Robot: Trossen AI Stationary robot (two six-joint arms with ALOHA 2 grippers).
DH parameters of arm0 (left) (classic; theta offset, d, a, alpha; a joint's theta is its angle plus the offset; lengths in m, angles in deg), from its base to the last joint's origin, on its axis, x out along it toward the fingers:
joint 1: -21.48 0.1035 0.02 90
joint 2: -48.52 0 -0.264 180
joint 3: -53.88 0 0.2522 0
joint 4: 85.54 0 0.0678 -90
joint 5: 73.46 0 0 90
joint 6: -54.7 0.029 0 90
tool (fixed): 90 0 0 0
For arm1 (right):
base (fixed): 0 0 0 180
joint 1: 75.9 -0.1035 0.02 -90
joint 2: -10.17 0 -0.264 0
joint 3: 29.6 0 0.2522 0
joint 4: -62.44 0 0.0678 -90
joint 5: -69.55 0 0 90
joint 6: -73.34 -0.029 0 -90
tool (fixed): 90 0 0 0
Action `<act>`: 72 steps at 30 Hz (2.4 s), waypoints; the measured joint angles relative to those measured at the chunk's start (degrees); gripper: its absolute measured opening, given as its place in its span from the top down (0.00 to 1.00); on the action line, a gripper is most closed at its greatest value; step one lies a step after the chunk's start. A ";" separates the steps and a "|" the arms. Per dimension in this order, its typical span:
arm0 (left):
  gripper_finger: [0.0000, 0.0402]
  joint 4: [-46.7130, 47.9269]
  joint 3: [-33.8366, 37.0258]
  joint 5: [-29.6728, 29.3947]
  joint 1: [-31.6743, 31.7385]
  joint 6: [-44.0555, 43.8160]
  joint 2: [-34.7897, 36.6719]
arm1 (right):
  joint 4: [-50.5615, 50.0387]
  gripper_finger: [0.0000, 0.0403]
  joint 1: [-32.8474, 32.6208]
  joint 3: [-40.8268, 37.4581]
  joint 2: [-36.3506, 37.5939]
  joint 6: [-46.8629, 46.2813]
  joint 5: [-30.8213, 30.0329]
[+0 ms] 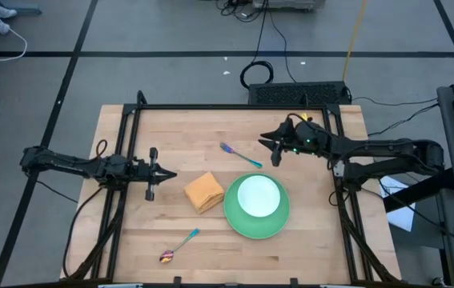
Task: Set table place
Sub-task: Put the purple fork to the right of the light green plate
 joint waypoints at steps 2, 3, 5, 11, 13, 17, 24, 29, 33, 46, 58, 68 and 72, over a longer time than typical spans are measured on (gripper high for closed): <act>0.95 0.35 0.00 0.00 0.00 -0.02 0.00 | 0.01 0.74 0.00 0.40 -0.86 -0.03 -0.01; 0.95 0.54 0.00 0.00 0.00 0.00 0.00 | 0.04 0.74 0.00 0.75 -1.37 -0.16 -0.01; 0.95 0.53 0.00 0.00 0.00 0.15 0.00 | -0.13 0.74 0.00 1.21 -2.44 -0.57 0.33; 0.95 0.42 -0.02 0.00 -0.01 0.20 0.00 | -3.40 0.79 0.09 5.47 -6.42 -1.99 4.49; 0.95 0.41 -0.02 -0.01 -0.01 0.20 0.00 | -5.99 0.80 0.09 7.54 -7.96 -2.03 4.56; 0.95 0.77 -0.02 -0.02 0.00 0.20 0.02 | -12.11 0.81 0.11 12.89 -11.71 -2.58 4.58; 0.95 1.12 -0.02 -0.02 0.00 0.20 0.00 | -19.35 0.81 0.11 20.55 -18.43 -3.26 4.69; 0.95 1.30 -0.02 -0.02 -0.01 0.12 0.00 | -24.47 0.81 0.17 26.16 -23.49 -3.21 4.74; 0.95 1.31 -0.02 -0.02 -0.02 0.12 0.00 | -30.34 0.81 0.66 30.90 -27.71 -3.08 7.57; 0.95 1.75 -0.02 -0.02 -0.01 0.00 0.00 | -39.44 0.62 2.40 39.53 -38.37 -3.01 10.48; 0.95 2.18 -0.02 -0.02 -0.02 -0.02 0.00 | -43.03 0.53 2.54 44.12 -42.39 -2.82 10.50; 0.95 2.34 -0.02 -0.02 -0.02 0.08 0.02 | -46.33 0.53 2.58 44.17 -42.38 -3.50 10.46; 0.95 2.34 -0.02 -0.02 -0.02 0.33 0.01 | -46.84 0.53 2.58 44.34 -42.38 -4.03 10.43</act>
